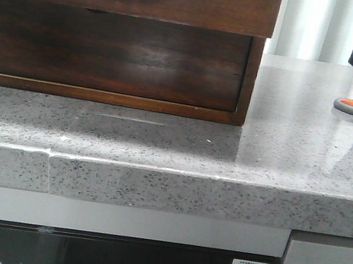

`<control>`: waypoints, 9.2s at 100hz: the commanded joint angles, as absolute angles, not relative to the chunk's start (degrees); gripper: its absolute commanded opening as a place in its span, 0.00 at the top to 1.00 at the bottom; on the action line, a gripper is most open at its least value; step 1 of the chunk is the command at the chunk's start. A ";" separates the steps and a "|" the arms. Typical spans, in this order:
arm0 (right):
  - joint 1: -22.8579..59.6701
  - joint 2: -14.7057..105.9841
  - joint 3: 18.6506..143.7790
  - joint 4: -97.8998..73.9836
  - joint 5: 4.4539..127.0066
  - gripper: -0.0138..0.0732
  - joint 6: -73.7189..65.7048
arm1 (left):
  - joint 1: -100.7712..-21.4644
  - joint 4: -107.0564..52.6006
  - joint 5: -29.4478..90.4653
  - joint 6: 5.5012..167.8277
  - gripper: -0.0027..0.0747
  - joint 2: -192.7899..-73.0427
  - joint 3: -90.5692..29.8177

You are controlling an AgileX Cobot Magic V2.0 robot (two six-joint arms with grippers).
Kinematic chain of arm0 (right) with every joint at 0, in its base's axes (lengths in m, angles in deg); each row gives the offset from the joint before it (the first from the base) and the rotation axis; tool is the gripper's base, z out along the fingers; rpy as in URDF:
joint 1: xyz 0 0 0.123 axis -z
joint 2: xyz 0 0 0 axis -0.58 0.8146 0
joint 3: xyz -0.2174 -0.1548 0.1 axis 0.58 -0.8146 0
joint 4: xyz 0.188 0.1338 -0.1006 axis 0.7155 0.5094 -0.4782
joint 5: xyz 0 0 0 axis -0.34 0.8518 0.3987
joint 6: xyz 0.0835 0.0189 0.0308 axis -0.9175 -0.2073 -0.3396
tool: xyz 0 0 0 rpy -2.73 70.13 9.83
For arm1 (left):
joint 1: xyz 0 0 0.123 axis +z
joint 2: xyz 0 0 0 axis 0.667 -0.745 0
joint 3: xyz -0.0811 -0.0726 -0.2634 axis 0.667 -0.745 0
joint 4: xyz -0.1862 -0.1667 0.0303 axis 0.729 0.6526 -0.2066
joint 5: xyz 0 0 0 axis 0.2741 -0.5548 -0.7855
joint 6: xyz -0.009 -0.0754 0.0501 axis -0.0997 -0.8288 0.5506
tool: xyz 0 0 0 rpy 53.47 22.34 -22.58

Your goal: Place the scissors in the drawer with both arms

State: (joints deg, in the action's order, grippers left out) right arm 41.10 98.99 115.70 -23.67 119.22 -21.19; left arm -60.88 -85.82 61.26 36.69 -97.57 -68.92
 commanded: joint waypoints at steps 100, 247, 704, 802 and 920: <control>41.49 99.26 117.76 -23.98 120.38 0.71 -20.04 | -60.95 -84.43 64.27 36.02 0.55 -97.80 -67.23; 10.05 70.73 131.57 -0.01 110.56 0.98 20.10 | -60.95 -84.43 64.27 36.02 0.56 -97.80 -67.23; 3.10 -0.99 39.34 -1.11 63.37 0.96 16.44 | -60.95 -67.74 26.80 28.92 0.96 -73.07 -74.14; 3.10 -0.99 36.32 -1.11 64.54 0.96 16.44 | -60.81 -67.74 26.52 28.92 0.96 -73.07 -77.18; 3.10 -0.99 36.32 -1.11 64.54 0.96 16.44 | -39.33 -56.15 31.78 43.69 0.96 -73.07 -88.92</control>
State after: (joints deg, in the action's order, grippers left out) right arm 2.76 -1.58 34.82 -1.69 68.59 16.41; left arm -38.46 -55.92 30.91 44.44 -74.95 -88.04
